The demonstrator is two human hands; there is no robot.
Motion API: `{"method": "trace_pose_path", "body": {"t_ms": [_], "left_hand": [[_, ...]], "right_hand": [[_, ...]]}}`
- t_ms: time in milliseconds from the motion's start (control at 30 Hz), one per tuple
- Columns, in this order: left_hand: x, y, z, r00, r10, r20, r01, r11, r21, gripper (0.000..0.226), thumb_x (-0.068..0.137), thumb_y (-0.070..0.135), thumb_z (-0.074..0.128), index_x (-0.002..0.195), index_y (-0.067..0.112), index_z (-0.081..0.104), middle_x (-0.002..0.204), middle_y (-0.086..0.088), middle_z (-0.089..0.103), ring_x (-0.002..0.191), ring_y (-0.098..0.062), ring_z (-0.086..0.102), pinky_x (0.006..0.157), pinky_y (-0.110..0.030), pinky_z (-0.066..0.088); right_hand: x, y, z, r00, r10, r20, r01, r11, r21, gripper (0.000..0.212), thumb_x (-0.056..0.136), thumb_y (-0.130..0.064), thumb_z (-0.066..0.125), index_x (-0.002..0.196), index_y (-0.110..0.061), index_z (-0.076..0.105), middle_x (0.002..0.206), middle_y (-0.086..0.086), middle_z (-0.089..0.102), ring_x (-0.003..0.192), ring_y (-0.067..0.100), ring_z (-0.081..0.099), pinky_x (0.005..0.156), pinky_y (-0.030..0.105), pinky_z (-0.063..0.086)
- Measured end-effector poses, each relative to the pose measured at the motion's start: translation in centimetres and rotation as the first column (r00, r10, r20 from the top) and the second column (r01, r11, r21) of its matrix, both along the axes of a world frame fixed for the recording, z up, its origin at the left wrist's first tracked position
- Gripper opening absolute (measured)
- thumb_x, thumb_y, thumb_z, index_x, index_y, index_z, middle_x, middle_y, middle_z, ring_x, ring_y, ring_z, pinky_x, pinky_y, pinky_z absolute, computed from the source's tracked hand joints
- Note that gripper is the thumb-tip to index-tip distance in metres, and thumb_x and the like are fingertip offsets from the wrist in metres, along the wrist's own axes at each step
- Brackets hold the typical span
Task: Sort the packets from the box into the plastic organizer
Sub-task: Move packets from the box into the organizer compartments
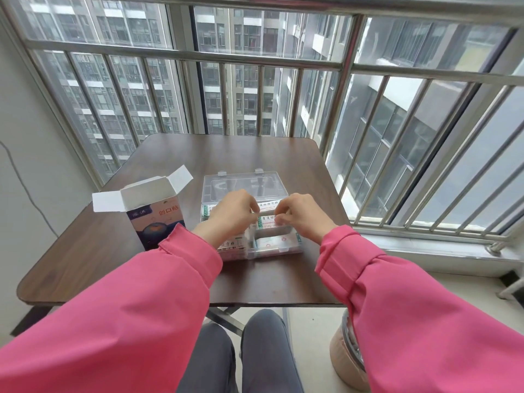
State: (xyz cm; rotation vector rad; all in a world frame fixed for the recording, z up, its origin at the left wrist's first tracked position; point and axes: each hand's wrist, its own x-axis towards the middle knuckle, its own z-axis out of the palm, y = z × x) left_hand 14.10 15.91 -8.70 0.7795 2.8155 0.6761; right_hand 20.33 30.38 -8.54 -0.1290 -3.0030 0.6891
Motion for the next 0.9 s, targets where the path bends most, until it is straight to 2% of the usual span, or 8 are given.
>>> {"method": "trace_pose_path", "body": {"t_ms": [167,333,400,467,567,633,800,900], "left_hand": [[0.2,-2.6,1.2,0.998,0.017,-0.059,-0.008,0.99,0.144,0.019,0.088,0.016,0.058,0.104,0.014,0.068,0.097,-0.005,0.066,0.09,-0.018,0.057,0.081,-0.028,0.043],[0.2,-7.8,2.3,0.951,0.146,-0.274,-0.057,0.949,0.309,0.018,0.085,0.013,0.06,0.101,0.013,0.066,0.096,-0.004,0.057,0.089,-0.022,0.054,0.083,-0.028,0.04],[-0.2,-10.3,2.4,0.908,0.214,-0.359,-0.125,0.959,0.255,0.032,0.082,0.014,0.063,0.113,0.012,0.062,0.109,-0.01,0.055,0.104,-0.028,0.05,0.091,-0.034,0.038],[-0.8,-12.8,2.2,0.879,0.236,-0.413,-0.225,0.971,0.077,0.058,0.076,0.024,0.068,0.13,0.013,0.05,0.129,-0.012,0.048,0.122,-0.03,0.039,0.1,-0.037,0.031],[-2.2,-15.7,1.6,0.917,0.206,-0.343,-0.277,0.945,-0.173,0.096,0.069,0.043,0.075,0.145,0.011,0.027,0.148,-0.014,0.028,0.139,-0.028,0.019,0.114,-0.038,0.017],[-2.9,-16.9,1.1,0.939,0.225,-0.261,-0.276,0.944,-0.18,0.102,0.069,0.048,0.075,0.147,0.009,0.021,0.148,-0.016,0.028,0.14,-0.029,0.02,0.115,-0.04,0.017],[-2.5,-18.6,0.7,0.94,0.235,-0.248,-0.229,0.972,0.054,0.085,0.069,0.03,0.079,0.139,0.006,0.038,0.126,-0.018,0.045,0.121,-0.032,0.042,0.102,-0.036,0.035],[-1.6,-19.4,-0.2,0.881,0.179,-0.438,-0.102,0.976,0.194,0.083,0.059,0.039,0.086,0.125,0.003,0.052,0.112,-0.015,0.052,0.107,-0.03,0.05,0.094,-0.036,0.04]], "right_hand": [[0.4,-1.2,1.1,0.995,0.025,-0.093,-0.027,0.999,-0.027,0.023,0.089,-0.017,0.062,0.105,-0.003,0.069,0.107,0.013,0.066,0.1,0.025,0.059,0.085,0.023,0.037],[0.3,-4.6,2.4,0.972,0.104,-0.21,-0.117,0.992,-0.051,0.023,0.092,-0.018,0.058,0.107,-0.004,0.068,0.107,0.013,0.066,0.098,0.024,0.059,0.091,0.028,0.039],[-0.3,-6.4,2.6,0.954,0.147,-0.26,-0.161,0.986,-0.033,0.028,0.093,-0.021,0.056,0.116,-0.008,0.063,0.117,0.011,0.061,0.107,0.022,0.056,0.1,0.027,0.034],[-1.1,-8.4,2.8,0.938,0.21,-0.277,-0.215,0.976,0.011,0.036,0.094,-0.025,0.055,0.127,-0.011,0.055,0.134,0.008,0.051,0.125,0.021,0.045,0.104,0.024,0.026],[-2.2,-11.2,2.8,0.932,0.297,-0.207,-0.29,0.955,0.067,0.051,0.095,-0.031,0.051,0.142,-0.015,0.037,0.153,0.003,0.027,0.143,0.018,0.02,0.114,0.028,0.013],[-3.1,-12.5,2.7,0.939,0.323,-0.12,-0.309,0.943,0.121,0.056,0.097,-0.034,0.047,0.146,-0.016,0.028,0.156,0.002,0.02,0.145,0.017,0.012,0.114,0.027,0.006],[-3.8,-14.7,2.5,0.965,0.253,-0.071,-0.254,0.967,-0.01,0.047,0.097,-0.033,0.047,0.139,-0.012,0.042,0.138,0.011,0.047,0.128,0.024,0.041,0.104,0.028,0.027],[-3.0,-15.2,2.1,0.957,0.236,-0.169,-0.248,0.967,-0.055,0.035,0.095,-0.024,0.053,0.127,-0.01,0.054,0.121,0.013,0.055,0.112,0.026,0.052,0.095,0.026,0.033]]}}
